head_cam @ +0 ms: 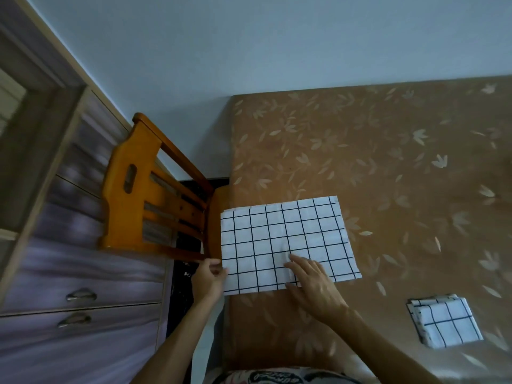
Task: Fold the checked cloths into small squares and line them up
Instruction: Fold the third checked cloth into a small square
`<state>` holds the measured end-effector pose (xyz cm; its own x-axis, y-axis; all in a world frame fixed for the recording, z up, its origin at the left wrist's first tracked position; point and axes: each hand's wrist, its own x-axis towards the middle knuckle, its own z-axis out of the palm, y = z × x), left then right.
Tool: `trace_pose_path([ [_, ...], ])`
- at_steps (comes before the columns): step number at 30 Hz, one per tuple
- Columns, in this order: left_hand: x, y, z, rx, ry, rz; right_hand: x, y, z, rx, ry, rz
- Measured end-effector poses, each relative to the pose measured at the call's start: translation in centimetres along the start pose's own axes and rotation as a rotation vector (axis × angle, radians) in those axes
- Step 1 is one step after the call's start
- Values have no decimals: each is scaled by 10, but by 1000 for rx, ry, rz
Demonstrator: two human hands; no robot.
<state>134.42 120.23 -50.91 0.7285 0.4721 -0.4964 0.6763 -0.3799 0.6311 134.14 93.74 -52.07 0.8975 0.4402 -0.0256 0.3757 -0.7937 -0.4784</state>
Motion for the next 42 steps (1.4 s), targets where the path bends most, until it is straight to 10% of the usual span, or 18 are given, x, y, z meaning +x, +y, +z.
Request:
trace_pose_path([
  [21, -94, 10, 12, -716, -405, -448, -44, -46, 11, -63, 132, -46],
  [28, -106, 18, 7, -502, -685, -224, -69, -15, -10, 253, 144, 250],
  [34, -74, 9, 15, -130, -396, -53, -90, 4, -37, 391, 134, 300],
  [42, -64, 12, 27, 267, -331, 619, -129, 14, -55, 574, 20, 291],
])
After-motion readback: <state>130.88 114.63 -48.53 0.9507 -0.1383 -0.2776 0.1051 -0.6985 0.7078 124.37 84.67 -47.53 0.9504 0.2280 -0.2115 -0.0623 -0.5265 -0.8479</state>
